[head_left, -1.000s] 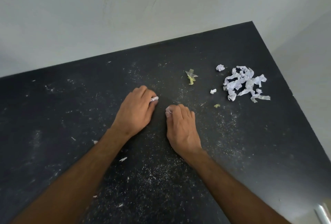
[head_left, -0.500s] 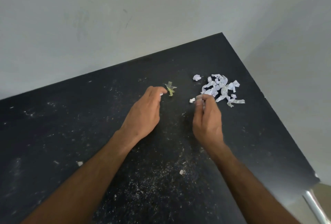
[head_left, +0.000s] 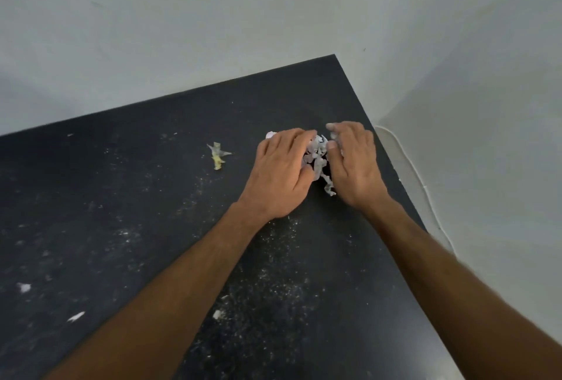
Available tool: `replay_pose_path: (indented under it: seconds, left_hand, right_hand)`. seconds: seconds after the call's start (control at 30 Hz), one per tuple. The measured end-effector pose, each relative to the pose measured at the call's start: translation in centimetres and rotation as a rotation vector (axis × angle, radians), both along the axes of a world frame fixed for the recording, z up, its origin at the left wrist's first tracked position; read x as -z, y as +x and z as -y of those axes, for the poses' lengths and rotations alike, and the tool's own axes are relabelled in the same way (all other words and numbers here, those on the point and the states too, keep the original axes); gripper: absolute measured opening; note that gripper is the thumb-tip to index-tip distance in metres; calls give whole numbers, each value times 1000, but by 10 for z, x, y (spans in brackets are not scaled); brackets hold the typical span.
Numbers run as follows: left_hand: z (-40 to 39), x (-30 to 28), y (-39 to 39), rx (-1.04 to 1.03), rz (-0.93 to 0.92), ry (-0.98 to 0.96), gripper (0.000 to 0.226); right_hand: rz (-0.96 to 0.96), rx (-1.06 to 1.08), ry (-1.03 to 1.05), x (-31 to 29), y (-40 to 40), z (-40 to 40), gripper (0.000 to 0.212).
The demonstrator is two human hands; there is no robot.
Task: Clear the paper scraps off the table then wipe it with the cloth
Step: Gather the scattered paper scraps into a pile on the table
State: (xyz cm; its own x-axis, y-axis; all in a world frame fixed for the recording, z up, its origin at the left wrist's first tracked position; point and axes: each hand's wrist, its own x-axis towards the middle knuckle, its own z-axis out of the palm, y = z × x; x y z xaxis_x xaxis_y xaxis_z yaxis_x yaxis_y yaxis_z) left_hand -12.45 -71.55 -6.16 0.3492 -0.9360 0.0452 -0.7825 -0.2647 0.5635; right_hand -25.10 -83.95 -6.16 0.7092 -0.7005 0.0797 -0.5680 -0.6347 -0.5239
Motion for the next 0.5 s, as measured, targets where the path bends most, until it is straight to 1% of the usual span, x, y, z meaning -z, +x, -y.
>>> replay_pose_path:
  seconds: [0.07, 0.13, 0.23, 0.27, 0.3, 0.37, 0.4, 0.43, 0.47, 0.5]
  left_hand:
    - [-3, 2, -2, 11, -31, 30, 63]
    - [-11, -1, -2, -1, -63, 16, 68]
    - [-37, -9, 7, -119, -58, -34, 71]
    - [-48, -9, 12, -156, -28, -20, 79]
    - [-60, -6, 18, -188, 2, 28, 94]
    - [-84, 2, 34, -241, 28, 185, 127]
    - [-93, 6, 42, -263, 25, 252, 135]
    - [-99, 9, 50, -272, 19, 285, 136]
    - [-102, 11, 56, -267, 4, 276, 129]
    - [-101, 11, 60, -255, -14, 231, 114]
  right_hand:
    - [-62, -95, 55, 3, -4, 1, 45]
    - [-78, -175, 122, 4, -9, 0, 55]
    - [-40, -235, 187, 2, -19, 1, 67]
    - [-32, -243, 184, 2, -23, 4, 71]
    - [-34, -251, 182, 3, -26, 7, 77]
    - [-67, -270, 187, 4, -30, 14, 91]
    - [-86, -280, 189, 5, -31, 18, 96]
    - [-99, -291, 192, 6, -31, 21, 99]
    - [-103, -301, 195, 8, -31, 23, 100]
    - [-98, -308, 198, 8, -31, 24, 99]
